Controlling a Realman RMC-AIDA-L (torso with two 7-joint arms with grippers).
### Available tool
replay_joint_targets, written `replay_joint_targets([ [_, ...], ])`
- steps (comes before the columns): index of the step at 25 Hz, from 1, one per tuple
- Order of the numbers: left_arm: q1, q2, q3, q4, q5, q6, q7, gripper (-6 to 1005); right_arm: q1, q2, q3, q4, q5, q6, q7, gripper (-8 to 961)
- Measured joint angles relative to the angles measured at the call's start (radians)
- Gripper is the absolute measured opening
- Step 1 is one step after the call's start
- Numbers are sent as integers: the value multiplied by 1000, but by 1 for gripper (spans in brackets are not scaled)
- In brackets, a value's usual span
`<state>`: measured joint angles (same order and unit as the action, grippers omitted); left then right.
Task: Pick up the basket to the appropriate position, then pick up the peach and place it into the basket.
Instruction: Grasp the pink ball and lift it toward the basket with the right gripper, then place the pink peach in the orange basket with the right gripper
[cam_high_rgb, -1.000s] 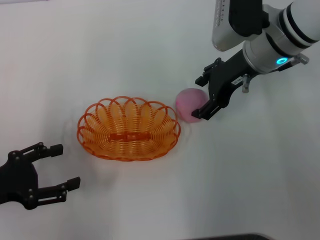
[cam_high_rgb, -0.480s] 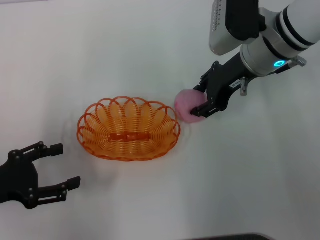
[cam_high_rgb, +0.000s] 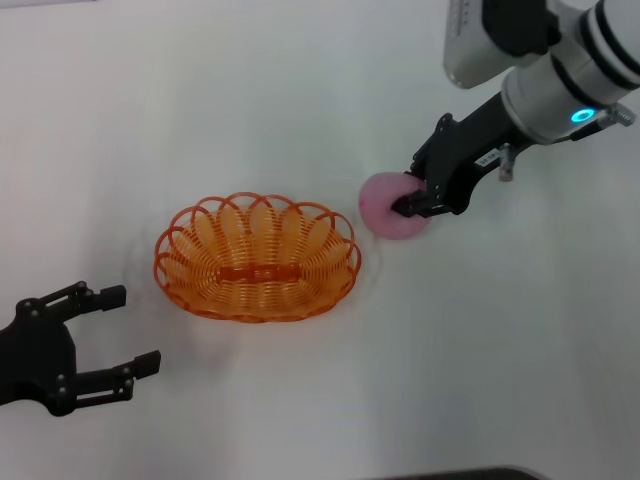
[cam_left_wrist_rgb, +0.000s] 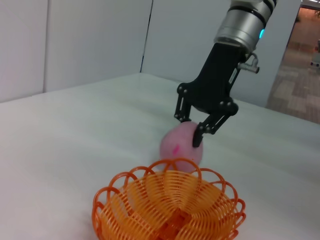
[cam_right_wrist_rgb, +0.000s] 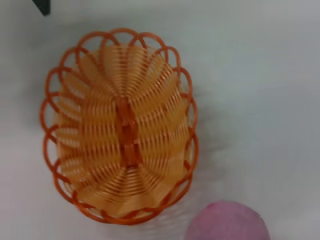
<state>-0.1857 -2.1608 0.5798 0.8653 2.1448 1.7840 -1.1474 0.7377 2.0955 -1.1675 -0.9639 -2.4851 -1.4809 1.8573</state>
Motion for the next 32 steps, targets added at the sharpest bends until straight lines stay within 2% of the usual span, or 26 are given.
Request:
replay_joint_targets([
  [2,-1,0,0,0,0,0,0,875,0,-1,30,-18,0,-47,-3,311],
  [7,-7,1,0,0,-1,0,-5,875,-1,-3,74,-61,1,-140,-5,276],
  [18,-12,7,-24,7,-2,1,-23,874,-6,-5,131,-145,20,-298,-12,281],
  [23,-21,5,-25,8,0,1,-23,875,-1,-2,115,-141,59,-293,-22,283],
  [32,-23,4,-26,7,-2,-1,-23,874,-3,3,-5,-115,157,-179,-24,287],
])
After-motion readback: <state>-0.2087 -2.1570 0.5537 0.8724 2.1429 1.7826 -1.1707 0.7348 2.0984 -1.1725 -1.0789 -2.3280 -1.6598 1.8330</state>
